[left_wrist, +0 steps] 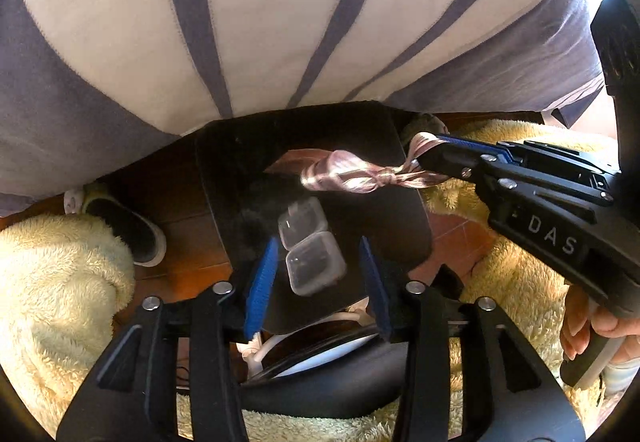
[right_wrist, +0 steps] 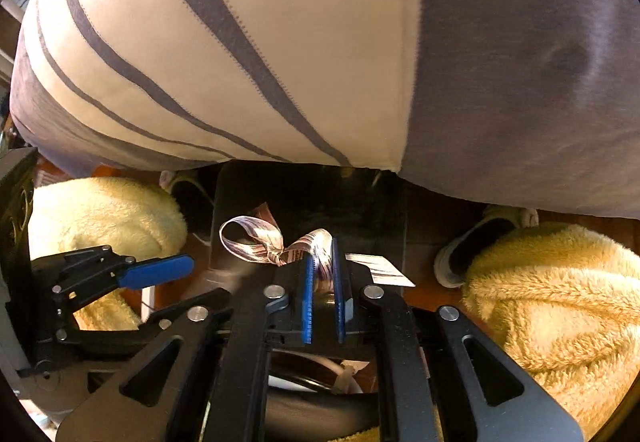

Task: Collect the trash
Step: 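Lower both held items into the black bin and open both tools, then raise both open tools back over the bed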

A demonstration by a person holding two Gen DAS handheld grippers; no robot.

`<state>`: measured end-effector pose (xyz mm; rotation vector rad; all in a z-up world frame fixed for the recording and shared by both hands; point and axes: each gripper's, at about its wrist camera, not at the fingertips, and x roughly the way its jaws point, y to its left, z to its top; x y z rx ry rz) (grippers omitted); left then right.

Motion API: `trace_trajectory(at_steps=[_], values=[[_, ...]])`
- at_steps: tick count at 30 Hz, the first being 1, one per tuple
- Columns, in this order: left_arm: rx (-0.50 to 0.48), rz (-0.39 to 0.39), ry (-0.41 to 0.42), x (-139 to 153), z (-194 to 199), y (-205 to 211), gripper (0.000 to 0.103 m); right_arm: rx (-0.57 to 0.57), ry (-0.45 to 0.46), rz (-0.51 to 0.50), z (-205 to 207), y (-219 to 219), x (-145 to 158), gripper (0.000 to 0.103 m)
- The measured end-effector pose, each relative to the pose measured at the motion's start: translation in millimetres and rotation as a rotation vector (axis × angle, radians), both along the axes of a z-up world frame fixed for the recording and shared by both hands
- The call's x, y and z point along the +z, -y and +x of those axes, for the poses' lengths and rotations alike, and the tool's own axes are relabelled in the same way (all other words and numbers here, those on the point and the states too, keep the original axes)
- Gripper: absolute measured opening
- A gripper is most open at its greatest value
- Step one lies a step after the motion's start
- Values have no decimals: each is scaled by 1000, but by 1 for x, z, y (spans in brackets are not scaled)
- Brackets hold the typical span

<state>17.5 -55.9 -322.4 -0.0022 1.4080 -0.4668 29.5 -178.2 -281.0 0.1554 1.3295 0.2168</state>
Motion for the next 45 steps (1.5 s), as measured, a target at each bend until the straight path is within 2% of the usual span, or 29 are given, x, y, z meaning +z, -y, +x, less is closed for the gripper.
trace_trajectory(at_steps=[2,7,9,11,14,18,20,26,31,38,45], values=[[3,-1,2,-2,-1,-1,46,-4,6,15,0,1,2,41],[9,4,26,7,-3,-3,57,-18,26,22,0,4,10,51],[10,11,47,13,-4,-3,66,-22,41,26,-1,6,16,61],[15,14,69,20,-6,-5,72,-23,64,21,-2,7,24,68],[30,-8,113,41,-9,-11,83,-31,120,-17,-5,11,45,83],[44,-30,213,79,-13,-20,93,-51,222,-27,-11,21,86,87],[49,-20,273,100,-16,-24,94,-73,298,-35,-15,28,112,95],[88,9,413,151,-10,-40,95,-121,439,-59,-8,48,164,97],[140,43,479,176,14,-54,95,-142,491,-62,17,53,183,97],[193,63,531,198,59,-73,95,-127,501,-48,69,38,187,97],[230,100,557,205,114,-77,95,-145,472,6,131,38,179,95]])
